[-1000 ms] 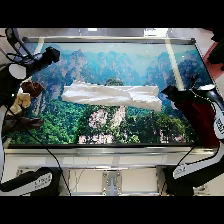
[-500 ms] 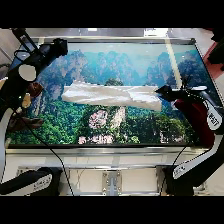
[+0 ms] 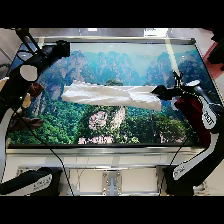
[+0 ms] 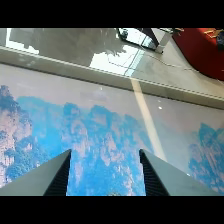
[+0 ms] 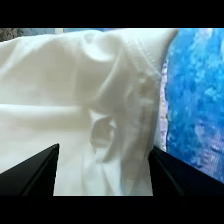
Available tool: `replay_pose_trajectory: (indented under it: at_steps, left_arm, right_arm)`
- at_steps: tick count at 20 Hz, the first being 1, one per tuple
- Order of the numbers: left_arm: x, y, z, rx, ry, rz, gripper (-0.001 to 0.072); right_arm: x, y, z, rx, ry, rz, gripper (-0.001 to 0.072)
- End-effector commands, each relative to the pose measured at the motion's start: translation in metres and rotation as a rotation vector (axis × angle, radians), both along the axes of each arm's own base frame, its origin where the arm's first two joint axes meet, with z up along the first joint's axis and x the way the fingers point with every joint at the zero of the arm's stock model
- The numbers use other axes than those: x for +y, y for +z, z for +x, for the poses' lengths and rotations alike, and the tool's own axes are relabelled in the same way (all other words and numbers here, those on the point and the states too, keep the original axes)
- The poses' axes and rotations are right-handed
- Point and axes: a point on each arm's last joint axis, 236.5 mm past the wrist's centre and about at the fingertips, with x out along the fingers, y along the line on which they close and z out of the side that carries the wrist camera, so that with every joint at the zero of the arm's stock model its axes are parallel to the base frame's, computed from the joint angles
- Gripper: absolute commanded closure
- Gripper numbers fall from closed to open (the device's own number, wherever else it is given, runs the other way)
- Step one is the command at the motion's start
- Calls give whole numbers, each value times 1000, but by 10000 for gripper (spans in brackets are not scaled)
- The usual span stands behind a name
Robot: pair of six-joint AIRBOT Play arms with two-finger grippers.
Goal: Fold the shirts.
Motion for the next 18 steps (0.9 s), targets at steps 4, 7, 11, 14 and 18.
replay_pose_trajectory:
  at_steps: [4,7,11,14,18]
  left_arm:
    - [0,0,0,1,-2,3,185]
    - [0,0,0,0,-1,9,185]
    - [0,0,0,0,-1,9,185]
    - [0,0,0,1,-1,8,185]
    - [0,0,0,0,-1,7,185]
  right_arm:
    - [25,-3,-3,2,73,-24,233]
    - [11,26,14,-65,72,-31,230]
    - [-17,64,15,-65,65,-3,172]
    - [-49,43,-10,70,39,-70,171]
    - [-36,18,-24,172,67,9,171]
